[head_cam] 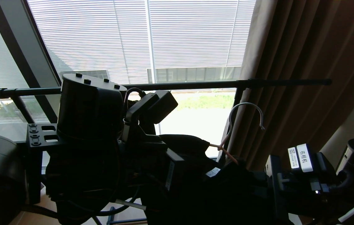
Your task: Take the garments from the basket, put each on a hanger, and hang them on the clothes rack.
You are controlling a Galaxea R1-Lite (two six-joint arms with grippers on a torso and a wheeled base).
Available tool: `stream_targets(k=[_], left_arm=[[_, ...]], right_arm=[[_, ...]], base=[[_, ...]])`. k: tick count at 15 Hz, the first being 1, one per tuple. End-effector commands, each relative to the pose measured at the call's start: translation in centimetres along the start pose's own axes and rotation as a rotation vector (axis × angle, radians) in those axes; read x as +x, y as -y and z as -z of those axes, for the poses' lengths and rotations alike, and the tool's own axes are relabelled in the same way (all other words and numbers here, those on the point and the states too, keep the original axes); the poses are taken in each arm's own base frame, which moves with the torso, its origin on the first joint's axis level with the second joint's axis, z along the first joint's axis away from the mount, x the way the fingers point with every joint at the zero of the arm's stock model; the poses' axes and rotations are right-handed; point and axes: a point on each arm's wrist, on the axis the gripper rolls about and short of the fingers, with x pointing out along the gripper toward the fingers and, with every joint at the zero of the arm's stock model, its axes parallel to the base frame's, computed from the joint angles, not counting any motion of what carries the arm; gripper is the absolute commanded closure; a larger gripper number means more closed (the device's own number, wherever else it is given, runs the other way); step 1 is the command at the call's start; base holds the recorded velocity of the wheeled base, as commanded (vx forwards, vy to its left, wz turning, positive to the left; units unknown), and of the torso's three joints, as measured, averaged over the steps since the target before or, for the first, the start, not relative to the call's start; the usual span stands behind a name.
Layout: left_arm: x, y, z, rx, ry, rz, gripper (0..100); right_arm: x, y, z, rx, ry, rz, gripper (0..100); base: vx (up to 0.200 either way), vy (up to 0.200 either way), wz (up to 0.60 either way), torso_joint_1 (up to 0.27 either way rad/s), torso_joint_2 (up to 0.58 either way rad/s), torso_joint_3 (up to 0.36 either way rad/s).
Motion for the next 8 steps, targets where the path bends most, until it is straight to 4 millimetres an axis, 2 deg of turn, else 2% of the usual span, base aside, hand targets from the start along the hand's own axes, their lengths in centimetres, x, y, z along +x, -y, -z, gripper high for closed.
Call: stream_targets(k=[1,2,4,6,8], left_arm=[[-0.1,0.0,0.1,-0.001,-0.001,0.000,0],[-0.1,0.0,0.1,-0.001,-0.001,0.000,0],[-1.4,0.4,-0.1,0.011,0.028,-0.014,0],[-3.7,1.0,0.1,0.082,0.071,-0.049,0],[-5.1,0.6,0.7,0.087,0.089,-0.146,0]], right_arm=[[0.0,0.0,0.0,0.000,-0.001,-0.001,100],[0.0,0.0,0.0,0.000,-0.001,-0.001,100],[0.0,0.1,0.1,0.002,-0.004,0.003,100],[-0.2,0.7,0.4,0.010,-0.012,0.027,100],[-0.5,1.4,0.3,0.012,-0.007,0.050,100]], base=[[0.000,0.000,0.00,0.000,0.00,0.000],[0.000,0.000,0.00,0.000,0.00,0.000],[0.000,0.000,0.00,0.000,0.00,0.000],[0.000,0.000,0.00,0.000,0.00,0.000],[0.000,0.000,0.00,0.000,0.00,0.000]])
